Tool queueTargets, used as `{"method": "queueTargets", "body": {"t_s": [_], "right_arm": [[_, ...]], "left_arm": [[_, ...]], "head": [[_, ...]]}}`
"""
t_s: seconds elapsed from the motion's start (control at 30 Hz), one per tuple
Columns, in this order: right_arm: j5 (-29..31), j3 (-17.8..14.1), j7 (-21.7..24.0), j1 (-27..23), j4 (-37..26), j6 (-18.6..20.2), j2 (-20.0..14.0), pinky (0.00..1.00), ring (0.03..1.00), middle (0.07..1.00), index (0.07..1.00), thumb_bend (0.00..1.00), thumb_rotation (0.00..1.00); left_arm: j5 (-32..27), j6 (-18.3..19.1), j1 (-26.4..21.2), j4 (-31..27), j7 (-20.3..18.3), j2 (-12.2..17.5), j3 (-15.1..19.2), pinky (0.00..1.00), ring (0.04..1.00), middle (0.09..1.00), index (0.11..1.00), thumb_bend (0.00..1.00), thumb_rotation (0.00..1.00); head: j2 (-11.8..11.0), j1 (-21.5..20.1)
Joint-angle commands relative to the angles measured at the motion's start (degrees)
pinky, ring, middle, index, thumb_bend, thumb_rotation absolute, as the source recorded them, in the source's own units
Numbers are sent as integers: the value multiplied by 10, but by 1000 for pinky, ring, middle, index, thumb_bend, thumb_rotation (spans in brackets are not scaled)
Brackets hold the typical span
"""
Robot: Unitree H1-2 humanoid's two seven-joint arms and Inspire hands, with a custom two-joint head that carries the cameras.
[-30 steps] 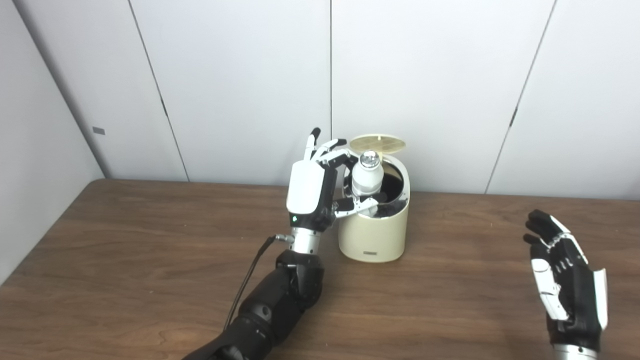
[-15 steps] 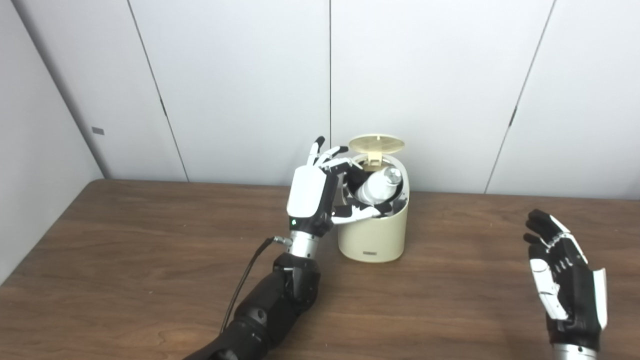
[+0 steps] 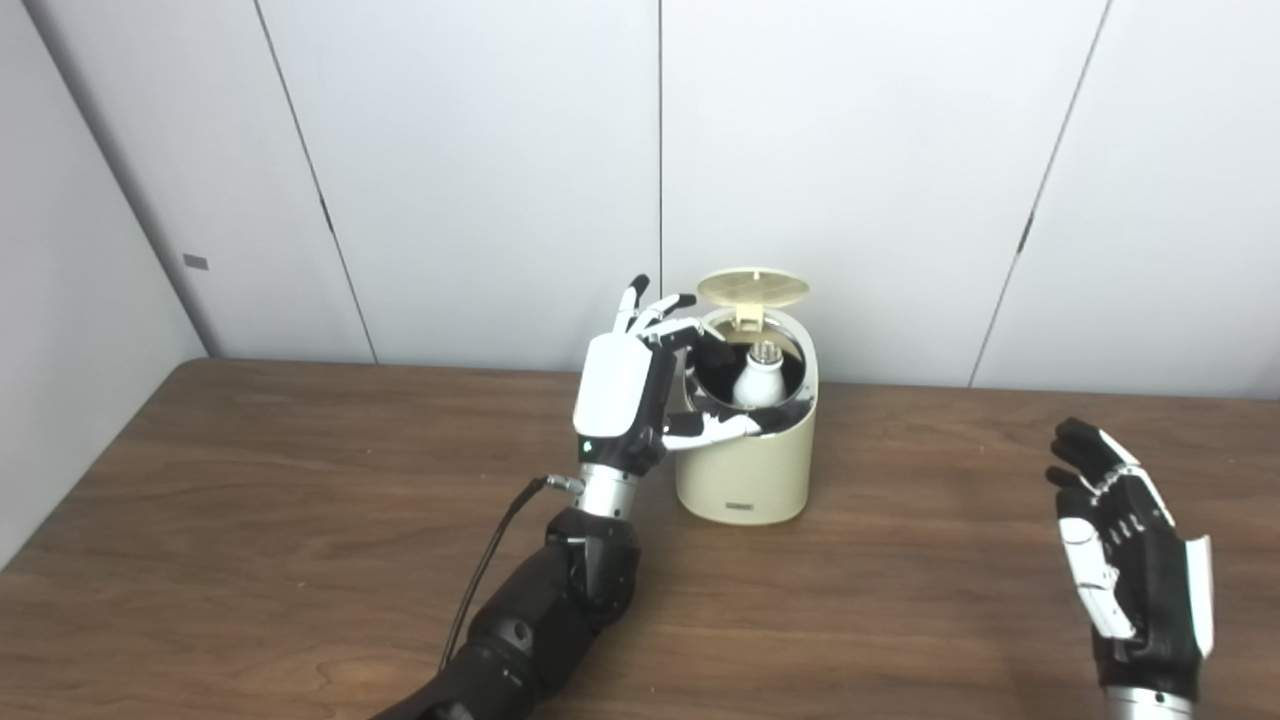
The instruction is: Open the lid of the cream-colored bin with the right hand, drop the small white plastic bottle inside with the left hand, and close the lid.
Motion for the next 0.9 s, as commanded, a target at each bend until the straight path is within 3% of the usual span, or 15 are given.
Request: {"method": "queueTargets", "body": {"t_s": [0.0,0.03,0.07,0.1,0.2,0.47,0.6,0.7,0.8,0.83,0.87], "right_arm": [[-14,0,-4,10,35,-25,-9,748,815,818,792,255,668],[-14,0,-4,10,35,-25,-9,748,814,817,791,261,671],[-15,0,-5,10,36,-25,-8,747,812,816,791,266,675],[-16,0,-5,10,36,-25,-8,746,810,814,792,269,680],[-15,-1,-4,10,36,-25,-7,744,807,810,790,273,684],[-21,1,-9,5,43,-25,-10,753,815,817,793,271,679],[-12,4,-6,2,47,-25,-13,767,822,822,798,254,653],[-6,5,-5,0,51,-25,-15,768,821,822,796,254,633],[-3,6,-4,-4,53,-25,-16,769,821,825,799,240,584],[-6,6,-6,-5,53,-25,-16,762,820,826,806,282,532],[-7,7,-6,-6,53,-25,-16,752,817,827,812,323,522]], "left_arm": [[-2,-7,-18,-20,12,2,7,1000,809,481,477,1000,541],[1,-6,-17,-22,19,1,8,1000,797,474,473,1000,436],[6,-3,-14,-29,31,-1,10,1000,791,470,477,767,261],[10,-1,-10,-39,40,-3,13,1000,781,474,484,624,106],[9,3,10,-94,39,-6,25,1000,763,475,489,535,11],[-25,3,84,-260,-10,-9,68,1000,754,495,465,524,0],[-87,-7,132,-348,-58,-15,97,1000,762,508,455,521,0],[-173,-13,170,-421,-113,3,96,1000,788,505,473,520,0],[-196,-13,199,-464,-153,29,94,968,726,520,465,514,0],[-221,-13,212,-478,-176,45,88,760,726,642,486,499,54],[-248,-13,226,-489,-200,59,82,709,750,727,623,542,283]], "head": [[0,1],[0,1],[0,0],[0,0],[0,1],[-2,7],[-3,9],[-2,10],[-3,10],[-2,11],[-2,12]]}}
